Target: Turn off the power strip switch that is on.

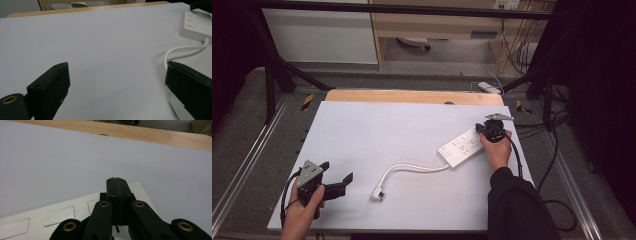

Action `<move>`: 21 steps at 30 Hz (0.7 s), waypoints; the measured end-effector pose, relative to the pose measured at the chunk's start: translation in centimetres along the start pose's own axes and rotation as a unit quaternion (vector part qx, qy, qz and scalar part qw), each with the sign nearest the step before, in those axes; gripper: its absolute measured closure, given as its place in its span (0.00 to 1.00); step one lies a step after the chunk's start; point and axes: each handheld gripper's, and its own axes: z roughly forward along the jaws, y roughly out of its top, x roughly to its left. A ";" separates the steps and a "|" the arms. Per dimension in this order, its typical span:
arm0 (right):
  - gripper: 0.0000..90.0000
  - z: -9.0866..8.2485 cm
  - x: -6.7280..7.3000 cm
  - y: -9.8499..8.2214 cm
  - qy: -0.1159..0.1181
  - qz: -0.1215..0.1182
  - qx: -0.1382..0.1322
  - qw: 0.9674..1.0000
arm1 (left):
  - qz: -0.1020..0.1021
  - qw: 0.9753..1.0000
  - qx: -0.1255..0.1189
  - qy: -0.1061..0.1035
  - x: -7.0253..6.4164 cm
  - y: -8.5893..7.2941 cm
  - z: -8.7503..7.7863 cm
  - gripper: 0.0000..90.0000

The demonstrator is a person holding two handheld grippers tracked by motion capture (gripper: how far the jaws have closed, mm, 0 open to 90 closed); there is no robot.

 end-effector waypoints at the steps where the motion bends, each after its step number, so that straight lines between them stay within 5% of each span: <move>1: 1.00 0.0 0.0 0.0 0.000 0.001 0.000 1.000 | 0.000 1.000 0.000 0.000 0.0 0.0 0.0 0.07; 21: 1.00 0.0 -0.1 -0.2 0.003 0.002 -0.005 1.000 | 0.001 1.000 0.002 0.000 0.0 0.0 0.0 0.07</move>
